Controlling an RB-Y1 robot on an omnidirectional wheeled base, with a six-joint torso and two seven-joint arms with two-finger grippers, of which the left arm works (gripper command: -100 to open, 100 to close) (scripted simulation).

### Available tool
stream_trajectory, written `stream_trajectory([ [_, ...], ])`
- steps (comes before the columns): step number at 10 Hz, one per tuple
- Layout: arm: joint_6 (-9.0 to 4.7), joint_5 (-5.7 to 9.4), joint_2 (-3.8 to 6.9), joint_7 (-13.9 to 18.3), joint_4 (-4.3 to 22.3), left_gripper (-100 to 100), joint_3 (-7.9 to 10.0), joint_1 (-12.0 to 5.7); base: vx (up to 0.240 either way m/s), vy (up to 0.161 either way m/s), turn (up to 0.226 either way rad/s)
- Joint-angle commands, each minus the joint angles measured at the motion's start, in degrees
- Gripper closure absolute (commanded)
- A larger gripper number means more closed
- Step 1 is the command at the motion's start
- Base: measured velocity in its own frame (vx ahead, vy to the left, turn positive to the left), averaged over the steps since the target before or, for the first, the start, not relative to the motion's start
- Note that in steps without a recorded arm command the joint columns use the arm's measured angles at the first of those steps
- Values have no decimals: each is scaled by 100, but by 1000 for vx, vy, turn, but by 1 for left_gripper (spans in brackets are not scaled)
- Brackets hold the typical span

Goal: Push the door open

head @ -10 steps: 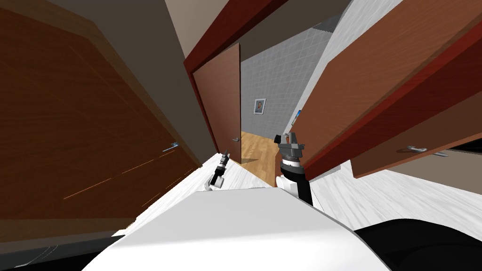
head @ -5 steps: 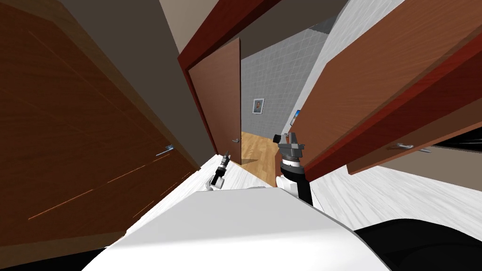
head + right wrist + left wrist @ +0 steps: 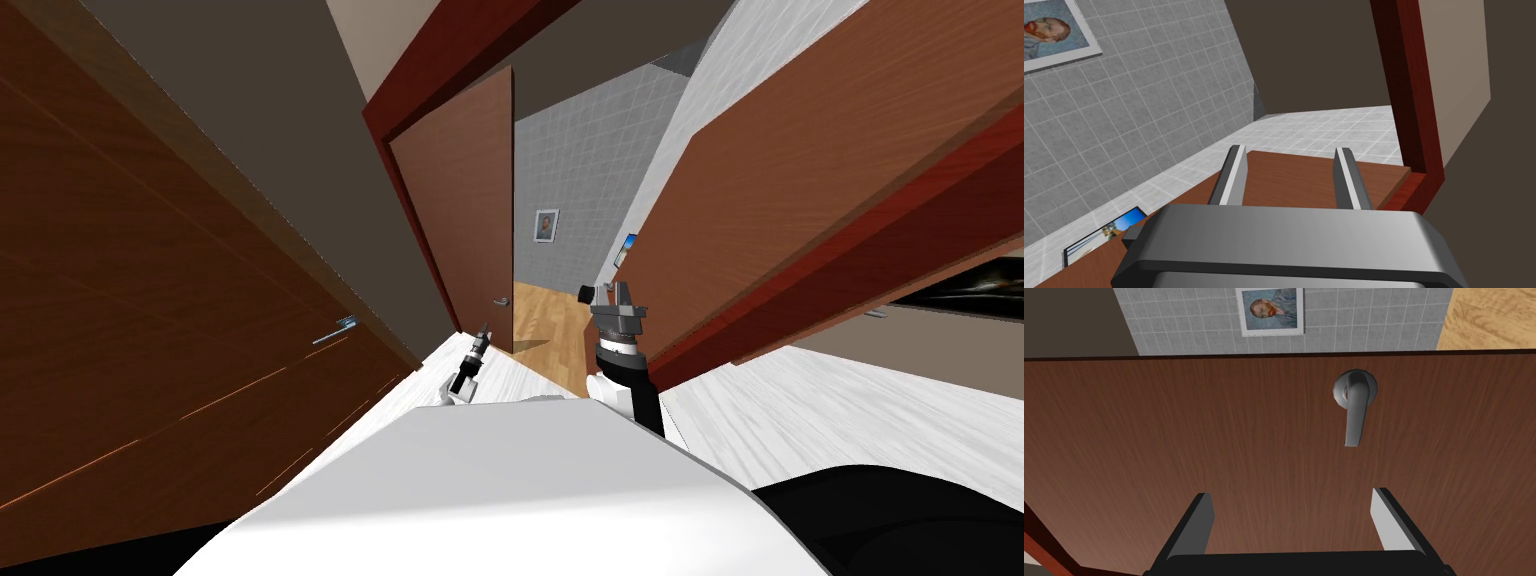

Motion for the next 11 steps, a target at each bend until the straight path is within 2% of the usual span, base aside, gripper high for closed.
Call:
stream_trajectory([
  [1,-44,6,5,23,190,-100,-32,-83,67,59,-69],
  [8,-191,23,-15,90,967,-100,-193,-391,71,78,-69],
  [11,-231,27,-22,108,1178,-100,-236,-474,62,56,-55],
])
